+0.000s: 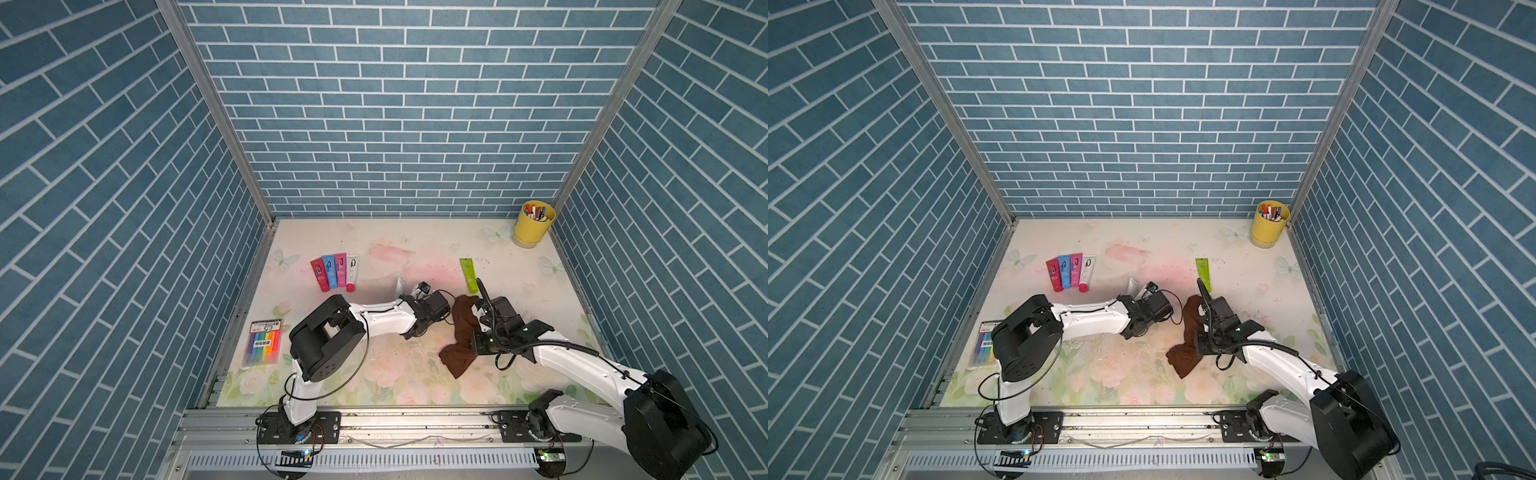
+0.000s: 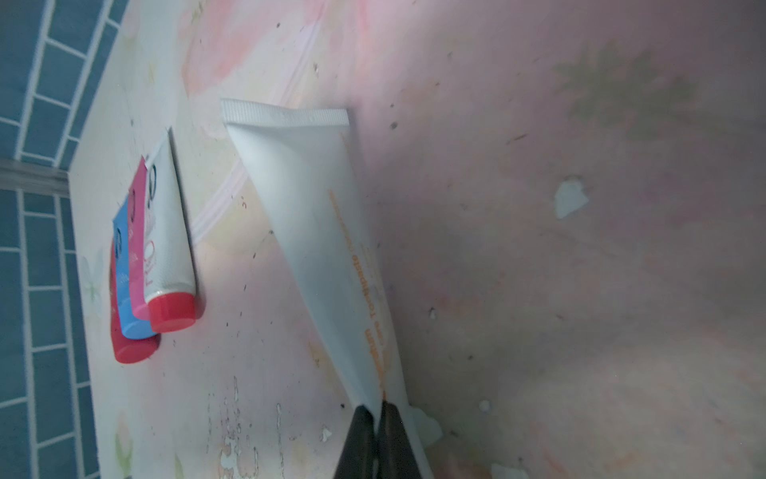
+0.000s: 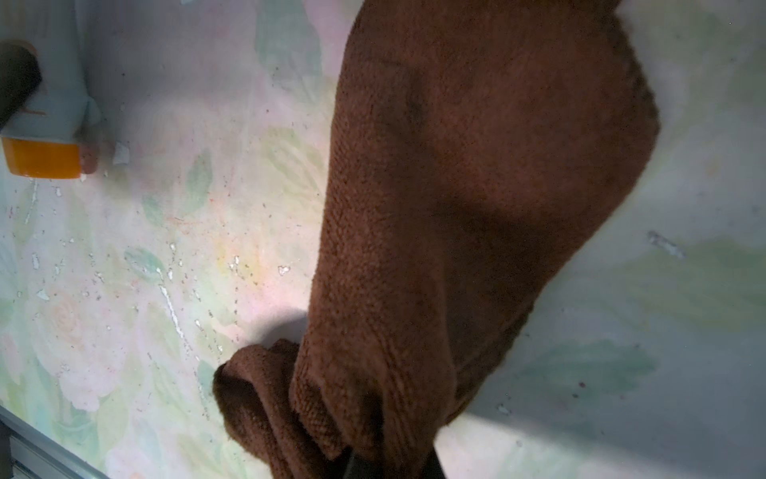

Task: Wipe the surface of the toothpaste tube
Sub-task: Adjust the toothpaste at the center of the board, then move the toothpaste to the center of the board.

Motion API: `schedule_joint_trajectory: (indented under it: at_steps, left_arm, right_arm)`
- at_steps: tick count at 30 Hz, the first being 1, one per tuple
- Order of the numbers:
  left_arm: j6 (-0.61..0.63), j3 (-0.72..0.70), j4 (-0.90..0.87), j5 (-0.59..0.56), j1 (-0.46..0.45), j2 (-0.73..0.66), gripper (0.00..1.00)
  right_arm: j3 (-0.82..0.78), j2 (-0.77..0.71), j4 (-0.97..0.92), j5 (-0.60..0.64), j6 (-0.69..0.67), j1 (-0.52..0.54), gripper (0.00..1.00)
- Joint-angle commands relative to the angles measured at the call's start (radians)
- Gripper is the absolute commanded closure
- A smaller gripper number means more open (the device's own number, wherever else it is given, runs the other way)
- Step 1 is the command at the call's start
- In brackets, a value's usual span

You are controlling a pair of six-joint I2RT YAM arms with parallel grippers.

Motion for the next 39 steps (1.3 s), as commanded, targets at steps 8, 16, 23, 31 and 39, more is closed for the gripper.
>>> schedule_joint_trajectory:
  at_steps: [8,16,23,31,39]
  left_arm:
    - [-0.007,0.002,0.071,0.135,-0.075,0.004,0.53]
    - [-0.014,-0.107,0.153,0.076,-0.072,-0.225,0.46]
    - [0.012,-0.356,0.323,0.223,0.044,-0.433,0.3]
    - [0.052,-0.541,0.484,0.379,0.142,-0.527,0.3]
    - [0.093,-0.538,0.539,0.422,0.145,-0.465,0.3]
  right_arm:
    - [-0.01,-0.015,-0.001,-0.002,-0.024,-0.003,1.0]
    - [-0.011,-0.019,-0.001,-0.001,-0.025,-0.003,1.0]
    - [-0.013,-0.021,-0.001,-0.001,-0.024,-0.002,1.0]
    - [-0.01,-0.016,-0.001,0.002,-0.024,-0.003,1.0]
    - [-0.007,-0.009,-0.003,0.002,-0.024,-0.003,1.0]
